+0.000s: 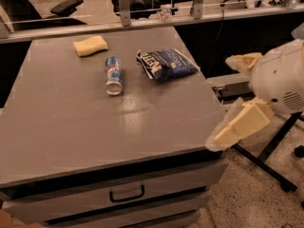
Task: Move redbull can near sponge
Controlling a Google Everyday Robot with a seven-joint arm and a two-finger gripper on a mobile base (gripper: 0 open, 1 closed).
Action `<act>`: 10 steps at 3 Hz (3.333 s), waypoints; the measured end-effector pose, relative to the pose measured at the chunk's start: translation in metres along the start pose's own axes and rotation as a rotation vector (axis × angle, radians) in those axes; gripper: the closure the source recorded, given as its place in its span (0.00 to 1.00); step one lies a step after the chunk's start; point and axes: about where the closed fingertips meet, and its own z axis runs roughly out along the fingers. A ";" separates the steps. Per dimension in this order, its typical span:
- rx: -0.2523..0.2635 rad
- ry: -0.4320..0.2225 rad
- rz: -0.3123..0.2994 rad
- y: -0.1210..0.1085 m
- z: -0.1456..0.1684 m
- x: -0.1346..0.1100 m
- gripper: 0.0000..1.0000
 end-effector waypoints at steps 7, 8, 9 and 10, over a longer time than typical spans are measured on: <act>0.074 -0.498 0.143 0.015 0.200 -0.093 0.00; 0.147 -0.507 0.162 -0.002 0.223 -0.099 0.00; 0.179 -0.533 0.163 -0.017 0.238 -0.110 0.00; 0.199 -0.559 0.184 -0.030 0.247 -0.119 0.00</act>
Offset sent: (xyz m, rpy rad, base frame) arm 0.0289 0.1765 -0.0700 0.4531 0.1823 0.1181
